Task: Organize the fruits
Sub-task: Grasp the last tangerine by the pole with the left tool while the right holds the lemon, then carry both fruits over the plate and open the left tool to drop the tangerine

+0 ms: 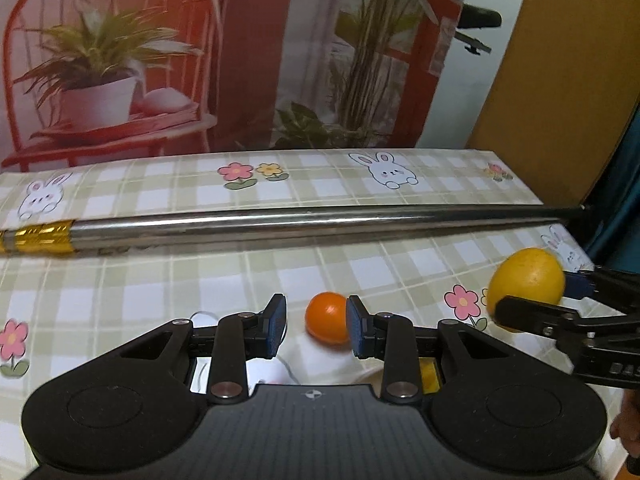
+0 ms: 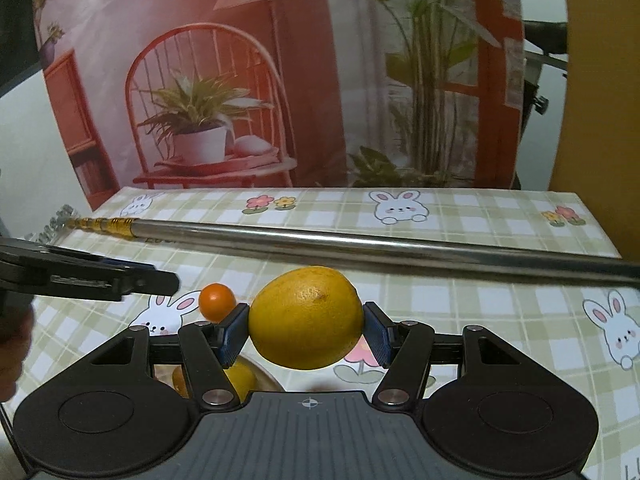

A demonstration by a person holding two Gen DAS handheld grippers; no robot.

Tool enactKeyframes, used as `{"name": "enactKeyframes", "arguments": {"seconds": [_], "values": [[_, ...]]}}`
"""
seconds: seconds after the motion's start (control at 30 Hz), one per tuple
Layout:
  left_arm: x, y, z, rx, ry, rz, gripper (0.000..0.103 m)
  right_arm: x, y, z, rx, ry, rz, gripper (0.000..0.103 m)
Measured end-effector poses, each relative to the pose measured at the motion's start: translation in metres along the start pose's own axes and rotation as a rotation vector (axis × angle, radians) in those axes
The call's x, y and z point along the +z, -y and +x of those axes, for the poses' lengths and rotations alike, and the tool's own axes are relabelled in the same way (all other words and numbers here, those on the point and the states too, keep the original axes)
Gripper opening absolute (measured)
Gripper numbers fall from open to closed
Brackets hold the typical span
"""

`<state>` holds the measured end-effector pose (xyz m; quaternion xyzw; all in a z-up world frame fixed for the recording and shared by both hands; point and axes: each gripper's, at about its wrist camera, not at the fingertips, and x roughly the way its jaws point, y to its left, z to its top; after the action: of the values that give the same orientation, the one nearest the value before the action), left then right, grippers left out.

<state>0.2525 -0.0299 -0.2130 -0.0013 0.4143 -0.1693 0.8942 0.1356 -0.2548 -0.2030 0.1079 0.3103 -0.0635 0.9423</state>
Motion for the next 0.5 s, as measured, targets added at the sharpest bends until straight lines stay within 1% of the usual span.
{"name": "enactKeyframes", "arguments": {"seconds": [0.17, 0.33, 0.5], "values": [[0.003, 0.005, 0.020, 0.005, -0.031, -0.007, 0.035, -0.003, 0.011, -0.003, 0.000, 0.020, 0.033, 0.057], [0.005, 0.001, 0.029, 0.001, -0.036, -0.044, 0.035, -0.008, 0.021, -0.003, 0.004, 0.014, 0.061, 0.057], [0.005, 0.003, 0.034, -0.019, -0.038, -0.039, 0.035, -0.012, 0.028, -0.003, 0.008, 0.017, 0.088, 0.057]]}}
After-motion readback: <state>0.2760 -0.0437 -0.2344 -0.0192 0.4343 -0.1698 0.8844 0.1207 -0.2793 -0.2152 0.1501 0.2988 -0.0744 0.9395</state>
